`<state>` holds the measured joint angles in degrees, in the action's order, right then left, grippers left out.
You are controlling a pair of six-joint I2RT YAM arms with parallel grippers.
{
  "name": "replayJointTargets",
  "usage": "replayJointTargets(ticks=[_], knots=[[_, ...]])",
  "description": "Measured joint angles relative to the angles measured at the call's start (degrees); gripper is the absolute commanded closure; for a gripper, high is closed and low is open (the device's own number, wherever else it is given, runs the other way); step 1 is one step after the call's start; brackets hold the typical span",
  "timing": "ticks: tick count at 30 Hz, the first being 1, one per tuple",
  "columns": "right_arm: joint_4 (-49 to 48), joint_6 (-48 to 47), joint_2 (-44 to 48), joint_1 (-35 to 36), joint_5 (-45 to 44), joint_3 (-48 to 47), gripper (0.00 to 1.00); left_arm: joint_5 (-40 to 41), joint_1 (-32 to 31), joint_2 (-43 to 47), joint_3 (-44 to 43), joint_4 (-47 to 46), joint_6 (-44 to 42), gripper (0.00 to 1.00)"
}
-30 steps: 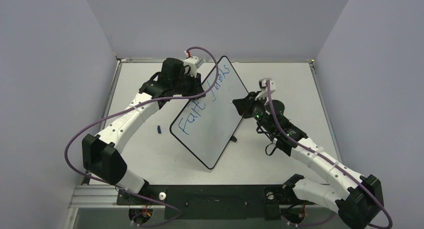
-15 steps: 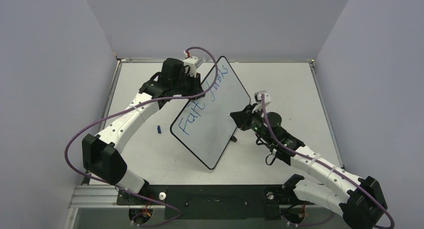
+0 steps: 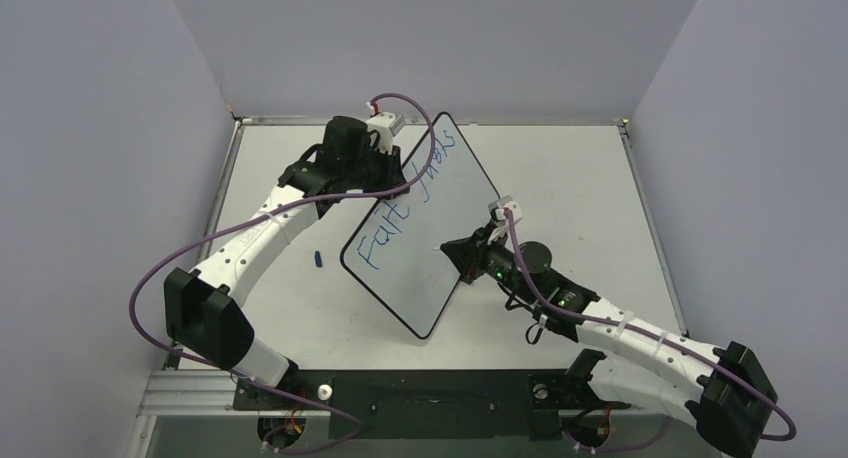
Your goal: Write a sentence on the whiteboard
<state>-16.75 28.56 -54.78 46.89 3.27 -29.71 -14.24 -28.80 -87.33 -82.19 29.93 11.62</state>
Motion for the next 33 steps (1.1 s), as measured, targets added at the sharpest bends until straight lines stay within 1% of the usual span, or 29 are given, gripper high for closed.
replayJointTargets(ticks=[8, 15, 20, 29, 33], knots=[[-3.7, -1.7, -0.5, 5.6, -0.7, 0.3, 1.0, 0.3, 0.0, 0.0, 0.0, 0.0, 0.2, 1.0], [-5.5, -2.8, -3.7, 8.6, -2.6, 0.3, 1.0, 0.6, 0.0, 0.0, 0.0, 0.3, 0.4, 1.0], [-5.8, -3.8, -4.9, 9.5, -3.5, 0.3, 1.0, 1.1, 0.3, 0.0, 0.0, 0.3, 1.1, 1.0], [-6.1, -4.8, -7.1, 9.9, -3.9, 0.2, 1.0, 2.5, 3.0, -0.2, 0.0, 0.4, 2.5, 1.0], [-6.6, -5.5, -8.1, 10.5, -3.9, -0.3, 1.0, 2.7, 3.3, -0.6, 0.0, 0.2, 3.0, 1.0]])
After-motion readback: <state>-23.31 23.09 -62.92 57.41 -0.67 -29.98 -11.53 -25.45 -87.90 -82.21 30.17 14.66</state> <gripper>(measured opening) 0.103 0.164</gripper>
